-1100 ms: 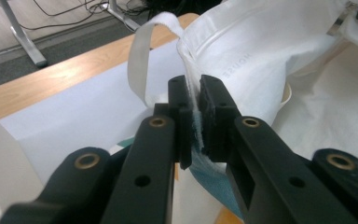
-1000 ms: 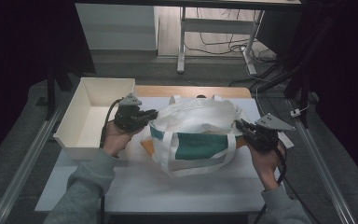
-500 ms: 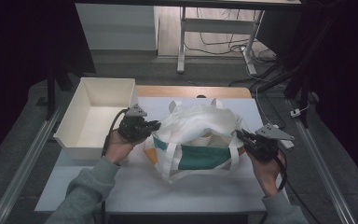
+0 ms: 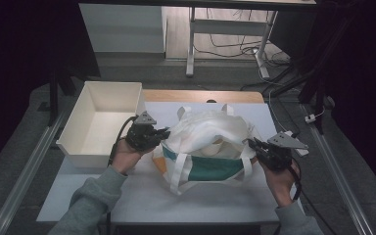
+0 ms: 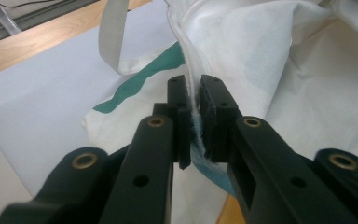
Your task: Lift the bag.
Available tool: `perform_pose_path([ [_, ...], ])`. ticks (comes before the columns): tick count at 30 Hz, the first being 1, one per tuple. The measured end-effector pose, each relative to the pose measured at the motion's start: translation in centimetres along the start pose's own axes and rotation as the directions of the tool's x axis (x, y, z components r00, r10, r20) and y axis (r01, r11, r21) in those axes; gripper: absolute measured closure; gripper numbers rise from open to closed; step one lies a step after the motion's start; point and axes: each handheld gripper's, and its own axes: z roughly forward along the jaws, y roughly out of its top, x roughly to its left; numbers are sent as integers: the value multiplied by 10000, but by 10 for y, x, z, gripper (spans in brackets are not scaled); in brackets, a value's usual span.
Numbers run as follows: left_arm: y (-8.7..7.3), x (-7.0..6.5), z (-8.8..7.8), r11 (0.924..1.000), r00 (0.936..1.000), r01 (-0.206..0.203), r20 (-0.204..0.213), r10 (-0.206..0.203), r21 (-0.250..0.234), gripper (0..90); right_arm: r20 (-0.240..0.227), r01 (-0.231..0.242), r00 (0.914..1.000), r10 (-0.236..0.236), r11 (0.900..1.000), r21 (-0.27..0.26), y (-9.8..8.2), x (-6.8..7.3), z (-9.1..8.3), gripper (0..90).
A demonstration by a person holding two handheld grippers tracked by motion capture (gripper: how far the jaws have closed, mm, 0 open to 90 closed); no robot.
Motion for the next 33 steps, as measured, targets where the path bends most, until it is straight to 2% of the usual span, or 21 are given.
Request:
perform_pose_path([
  [10,-3,-2,5,9998,10000,-6,17,5,178,820,-18,-20,10000,20,9997,253,-5,-1,3,837],
  [19,-6,-6,10,9992,9998,-186,-90,189,352,818,-42,-99,9999,102,9980,628,-14,-2,9,838],
  [25,-6,-6,9,9994,9998,-170,-82,172,303,803,-115,-136,9998,143,9986,514,-12,-2,7,832],
  [28,-5,-7,7,9998,9999,-145,-73,146,126,737,-134,-96,9999,101,9992,382,-9,-1,4,793],
  [31,-3,-8,0,9998,9999,-99,-68,98,-172,594,0,-6,10000,6,10000,82,-3,0,-2,663],
  [33,-1,-8,-5,9994,9999,-116,-45,114,-336,531,-25,66,10000,-66,9999,-89,2,0,-8,593],
])
